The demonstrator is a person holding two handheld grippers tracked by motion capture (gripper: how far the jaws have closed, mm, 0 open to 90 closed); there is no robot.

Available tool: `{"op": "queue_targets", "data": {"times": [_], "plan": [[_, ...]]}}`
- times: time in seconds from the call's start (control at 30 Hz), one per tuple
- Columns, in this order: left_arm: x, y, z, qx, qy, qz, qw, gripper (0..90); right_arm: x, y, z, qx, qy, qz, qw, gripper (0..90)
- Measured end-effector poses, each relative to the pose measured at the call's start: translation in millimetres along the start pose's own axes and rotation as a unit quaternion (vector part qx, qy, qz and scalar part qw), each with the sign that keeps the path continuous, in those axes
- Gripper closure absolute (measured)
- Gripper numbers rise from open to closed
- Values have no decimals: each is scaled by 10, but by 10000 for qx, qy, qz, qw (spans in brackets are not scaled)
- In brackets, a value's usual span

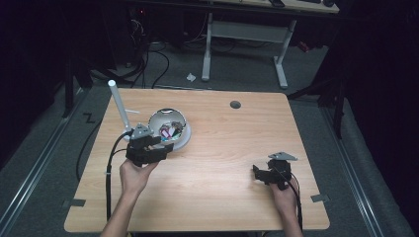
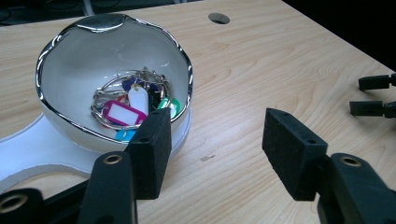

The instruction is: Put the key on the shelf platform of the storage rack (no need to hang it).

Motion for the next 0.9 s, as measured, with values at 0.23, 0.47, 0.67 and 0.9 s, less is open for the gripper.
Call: {"op": "queue_targets", "data": {"times": [0.23, 0.47, 0.67, 0.9], "plan": [[20, 73, -83, 5, 73, -19, 10000, 425, 0, 0, 0, 2, 0, -1, 10000, 151], [15, 89, -163, 59, 60, -44, 10000, 421, 0, 1, 0, 2, 1, -3, 10000, 152], [11, 102, -219, 42, 36, -49, 10000, 421, -1, 3, 1, 17, 5, -2, 10000, 151], [-10, 125, -287, 37, -2, -62, 10000, 419, 0, 0, 0, 0, 0, 1, 10000, 152]]}}
Point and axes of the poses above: each handheld gripper's, and its own axes: x roughly backward along the jaws, z roughly out of its top, y roughly to its right, the point moved 1 cm from there along -x, roughly forward along the jaws
